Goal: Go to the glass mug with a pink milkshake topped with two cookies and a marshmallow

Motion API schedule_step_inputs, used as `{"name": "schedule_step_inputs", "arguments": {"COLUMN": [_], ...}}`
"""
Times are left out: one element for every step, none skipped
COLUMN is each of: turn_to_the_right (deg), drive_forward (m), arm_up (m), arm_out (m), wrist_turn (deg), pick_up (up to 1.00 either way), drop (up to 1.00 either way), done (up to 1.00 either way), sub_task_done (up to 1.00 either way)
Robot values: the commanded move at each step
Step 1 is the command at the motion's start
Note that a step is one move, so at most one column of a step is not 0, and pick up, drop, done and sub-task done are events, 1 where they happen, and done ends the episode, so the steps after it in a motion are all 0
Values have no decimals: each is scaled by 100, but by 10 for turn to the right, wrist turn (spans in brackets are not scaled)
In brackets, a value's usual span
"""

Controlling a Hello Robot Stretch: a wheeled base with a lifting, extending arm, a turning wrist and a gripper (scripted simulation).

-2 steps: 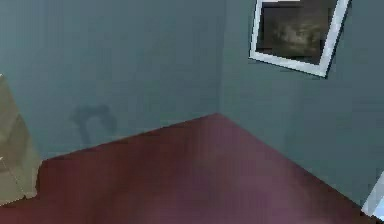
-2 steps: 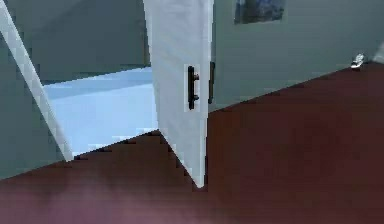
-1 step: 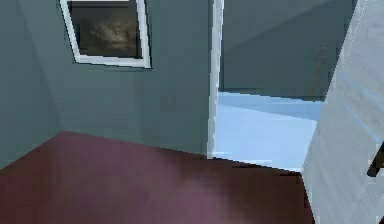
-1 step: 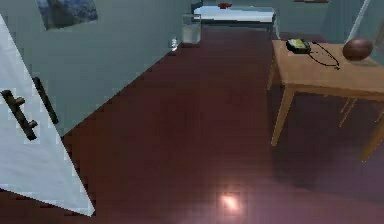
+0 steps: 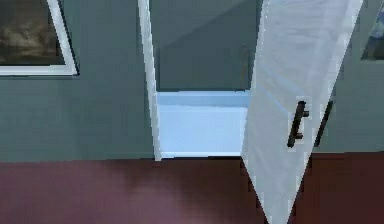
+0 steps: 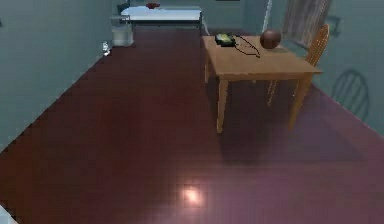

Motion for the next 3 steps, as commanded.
{"name": "schedule_step_inputs", "arguments": {"turn_to_the_right": [0,30,0], "drive_forward": [100,0,80], "arm_up": [0,0,0], "arm_out": [0,0,0], "wrist_turn": [0,0,0], "pick_up": [0,0,0], "drop": [0,0,0], "done": [0,0,0], "sub_task_done": [0,0,0]}}
